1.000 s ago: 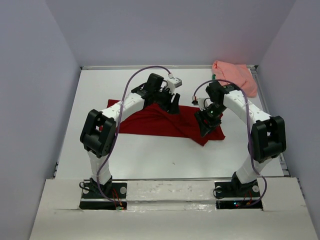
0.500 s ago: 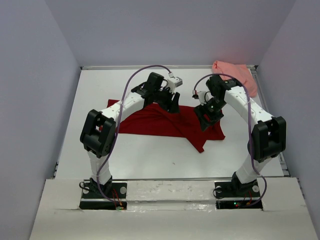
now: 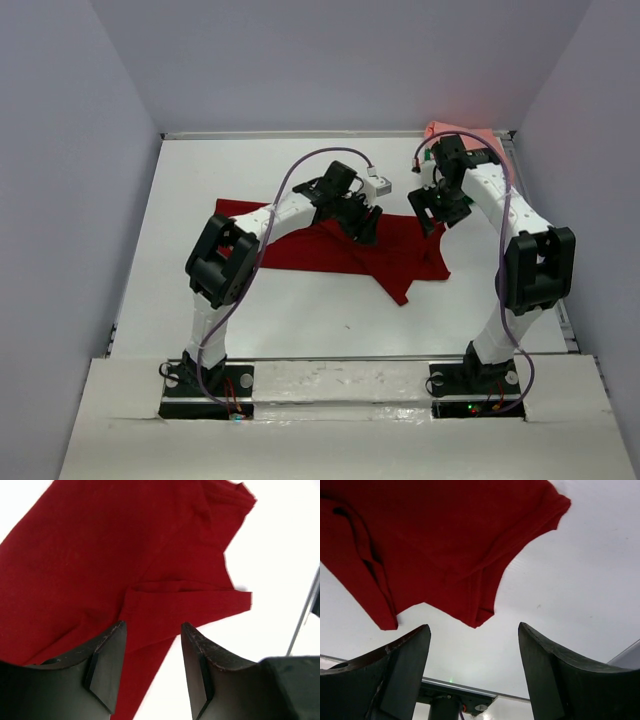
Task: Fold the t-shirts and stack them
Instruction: Fold the other side of the tshirt into a rectangle
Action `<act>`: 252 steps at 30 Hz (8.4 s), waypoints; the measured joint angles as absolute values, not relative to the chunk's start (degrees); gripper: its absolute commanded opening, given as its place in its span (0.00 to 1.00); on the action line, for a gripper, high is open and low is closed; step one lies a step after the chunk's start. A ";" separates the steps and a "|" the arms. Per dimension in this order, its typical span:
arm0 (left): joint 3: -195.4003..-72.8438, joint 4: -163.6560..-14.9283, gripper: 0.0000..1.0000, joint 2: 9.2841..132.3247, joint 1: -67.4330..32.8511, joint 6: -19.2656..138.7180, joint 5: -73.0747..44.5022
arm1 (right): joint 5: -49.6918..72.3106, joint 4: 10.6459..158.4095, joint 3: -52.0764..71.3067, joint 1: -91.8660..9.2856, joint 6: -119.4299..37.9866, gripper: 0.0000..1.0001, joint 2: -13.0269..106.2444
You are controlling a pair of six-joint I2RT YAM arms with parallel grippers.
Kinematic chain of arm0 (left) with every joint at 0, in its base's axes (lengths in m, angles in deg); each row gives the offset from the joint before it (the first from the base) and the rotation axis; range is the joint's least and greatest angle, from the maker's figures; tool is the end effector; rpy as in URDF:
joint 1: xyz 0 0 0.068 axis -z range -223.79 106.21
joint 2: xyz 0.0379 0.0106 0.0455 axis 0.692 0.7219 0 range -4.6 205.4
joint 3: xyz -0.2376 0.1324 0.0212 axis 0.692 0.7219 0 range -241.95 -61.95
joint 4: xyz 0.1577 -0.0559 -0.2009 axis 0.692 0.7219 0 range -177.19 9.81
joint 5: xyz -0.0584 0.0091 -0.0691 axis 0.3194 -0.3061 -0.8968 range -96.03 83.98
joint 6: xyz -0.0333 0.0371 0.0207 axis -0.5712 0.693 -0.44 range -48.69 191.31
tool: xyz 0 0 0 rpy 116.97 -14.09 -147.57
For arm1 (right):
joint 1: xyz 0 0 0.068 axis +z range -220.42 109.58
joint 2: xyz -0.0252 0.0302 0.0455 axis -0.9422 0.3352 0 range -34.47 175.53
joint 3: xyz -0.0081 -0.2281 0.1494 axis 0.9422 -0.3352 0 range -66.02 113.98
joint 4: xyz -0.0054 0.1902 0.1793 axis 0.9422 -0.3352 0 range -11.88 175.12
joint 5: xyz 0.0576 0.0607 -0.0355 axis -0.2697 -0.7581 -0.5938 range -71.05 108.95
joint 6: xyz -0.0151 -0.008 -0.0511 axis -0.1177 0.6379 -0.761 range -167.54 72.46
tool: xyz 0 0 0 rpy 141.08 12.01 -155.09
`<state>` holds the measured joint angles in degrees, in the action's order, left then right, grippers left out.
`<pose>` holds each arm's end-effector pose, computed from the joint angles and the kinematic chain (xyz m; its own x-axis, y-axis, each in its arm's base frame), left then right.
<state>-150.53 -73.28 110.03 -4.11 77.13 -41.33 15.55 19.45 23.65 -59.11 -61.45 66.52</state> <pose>0.3374 -0.3067 0.2335 -0.4043 0.4429 -0.8002 0.9077 0.3020 -0.2914 0.3398 0.0700 0.2767 -0.8772 -0.4202 -0.2323 -0.4324 0.9017 0.0020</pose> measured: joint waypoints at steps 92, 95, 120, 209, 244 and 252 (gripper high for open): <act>-159.56 -69.60 0.00 118.05 0.83 82.62 -27.04 | 6.96 18.65 20.00 -62.28 -64.38 0.58 62.65; -159.53 -69.67 0.00 117.26 0.83 82.60 -26.47 | 6.87 18.60 19.63 -62.28 -64.51 0.57 62.65; -157.59 -69.93 0.00 113.61 0.83 81.24 -20.48 | -0.03 15.56 17.75 -62.28 -67.11 0.47 64.24; -152.30 -66.28 0.00 107.84 0.85 80.43 -16.64 | -4.01 12.26 25.46 -62.28 -71.22 0.00 78.76; -156.89 -64.29 0.00 113.85 0.76 76.74 -5.53 | 5.15 19.26 27.17 -62.25 -66.89 0.00 80.64; -157.26 -64.45 0.00 113.85 0.79 76.72 -5.51 | 7.97 21.64 27.17 -62.25 -65.34 0.00 80.64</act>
<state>-157.26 -64.45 113.85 0.79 76.72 -5.51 7.97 21.64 27.17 -62.25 -65.34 80.64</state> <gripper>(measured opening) 0.033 0.013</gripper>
